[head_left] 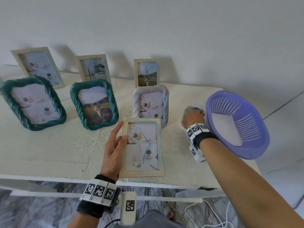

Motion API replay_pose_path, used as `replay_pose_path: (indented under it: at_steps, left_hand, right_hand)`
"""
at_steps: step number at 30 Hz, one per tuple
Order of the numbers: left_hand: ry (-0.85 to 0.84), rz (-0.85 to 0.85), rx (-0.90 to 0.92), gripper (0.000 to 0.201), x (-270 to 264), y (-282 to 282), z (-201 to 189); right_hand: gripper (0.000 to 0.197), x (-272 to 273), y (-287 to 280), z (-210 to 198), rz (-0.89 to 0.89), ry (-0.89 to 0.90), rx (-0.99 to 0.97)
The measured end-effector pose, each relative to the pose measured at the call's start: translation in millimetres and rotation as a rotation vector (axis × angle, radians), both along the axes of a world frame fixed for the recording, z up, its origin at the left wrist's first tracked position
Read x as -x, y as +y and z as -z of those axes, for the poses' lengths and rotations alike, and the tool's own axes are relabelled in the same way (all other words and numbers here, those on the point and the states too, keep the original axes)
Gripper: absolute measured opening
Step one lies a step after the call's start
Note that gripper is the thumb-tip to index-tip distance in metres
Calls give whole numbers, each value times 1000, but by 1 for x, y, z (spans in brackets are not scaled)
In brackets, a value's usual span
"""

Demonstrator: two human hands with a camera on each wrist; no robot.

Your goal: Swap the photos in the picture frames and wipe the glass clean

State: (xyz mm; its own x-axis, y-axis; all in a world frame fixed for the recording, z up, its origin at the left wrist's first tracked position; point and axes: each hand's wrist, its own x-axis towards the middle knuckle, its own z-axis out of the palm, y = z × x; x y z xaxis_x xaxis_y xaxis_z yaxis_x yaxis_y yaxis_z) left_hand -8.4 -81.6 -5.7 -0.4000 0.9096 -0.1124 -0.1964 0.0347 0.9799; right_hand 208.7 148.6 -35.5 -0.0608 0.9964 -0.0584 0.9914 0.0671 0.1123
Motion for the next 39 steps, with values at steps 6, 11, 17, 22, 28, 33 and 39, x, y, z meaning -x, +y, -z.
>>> replay_pose_path:
  at_steps: [6, 11, 17, 22, 28, 33, 39]
  left_hand:
    - [-2, 1, -27, 44, 7, -1, 4]
    - [-27, 11, -37, 46, 7, -2, 4]
    - [2, 3, -36, 44, 7, -1, 8]
    - [53, 25, -81, 48, 4, -1, 8]
    - [134, 46, -125, 46, 2, 1, 5]
    - [317, 57, -197, 50, -10, 2, 1]
    - [372, 104, -230, 51, -7, 1, -12]
  right_hand:
    - [44, -4, -3, 3, 186, 182, 29]
    - [46, -8, -2, 2, 177, 147, 3]
    - [39, -2, -16, -18, 64, 245, -28]
    - [31, -6, -74, -49, -30, 540, -148]
    - [28, 28, -164, -95, -431, 917, -165]
    - [28, 58, -181, -83, -571, 609, -136]
    - [25, 66, -184, -87, -583, 754, -97]
